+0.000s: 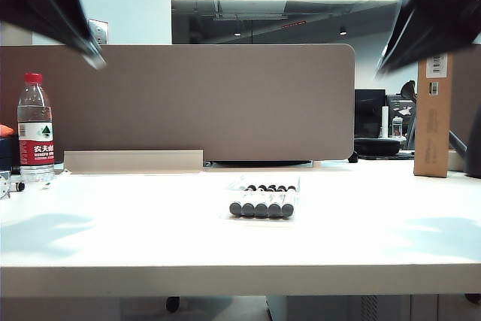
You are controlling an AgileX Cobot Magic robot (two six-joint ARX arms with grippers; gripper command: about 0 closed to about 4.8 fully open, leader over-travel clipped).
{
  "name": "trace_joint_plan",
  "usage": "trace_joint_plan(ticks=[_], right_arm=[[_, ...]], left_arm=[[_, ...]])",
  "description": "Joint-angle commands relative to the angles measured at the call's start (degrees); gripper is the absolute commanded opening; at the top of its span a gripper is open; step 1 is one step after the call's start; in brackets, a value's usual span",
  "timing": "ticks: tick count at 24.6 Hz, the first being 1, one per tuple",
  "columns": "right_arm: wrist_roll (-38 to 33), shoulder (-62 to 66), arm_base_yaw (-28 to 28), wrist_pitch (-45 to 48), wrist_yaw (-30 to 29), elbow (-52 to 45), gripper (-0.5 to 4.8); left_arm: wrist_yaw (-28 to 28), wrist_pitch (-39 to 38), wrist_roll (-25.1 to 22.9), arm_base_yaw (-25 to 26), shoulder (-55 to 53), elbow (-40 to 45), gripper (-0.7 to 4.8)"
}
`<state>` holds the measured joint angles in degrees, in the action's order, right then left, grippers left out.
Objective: Pick up the markers scattered on the table and put them into the packaging box, making sure the markers fit the shape of the box's grooves.
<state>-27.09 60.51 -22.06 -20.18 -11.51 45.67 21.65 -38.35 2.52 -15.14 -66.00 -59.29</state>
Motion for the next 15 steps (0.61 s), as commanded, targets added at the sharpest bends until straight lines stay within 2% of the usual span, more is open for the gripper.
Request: trace_joint_plan(ticks=[1,4,11,15], right_arm=[[1.25,-9.09,0.11,5.07,6.27,-4.92,-0.03],[5.03,-16.83,0.07,5.66,9.25,-8.66,-0.03],[6.38,-27.87,0.09,8.81,9.05,-15.32,-0.01],[6.36,-29.59,0.09,8.48,9.22,-15.43,-0.01]], left_arm=[[-8.17,5.09,0.44,-2.21,12.76,6.12,-0.06],[-14.1,10.14,1.05,-3.06,24.94,12.04,-0.06],[-19.74,25.81,2.23,-3.06,51.58,31.28,-0.06],[-19.17,23.28,2.47,-3.06,62.88,36.3,-0.02]])
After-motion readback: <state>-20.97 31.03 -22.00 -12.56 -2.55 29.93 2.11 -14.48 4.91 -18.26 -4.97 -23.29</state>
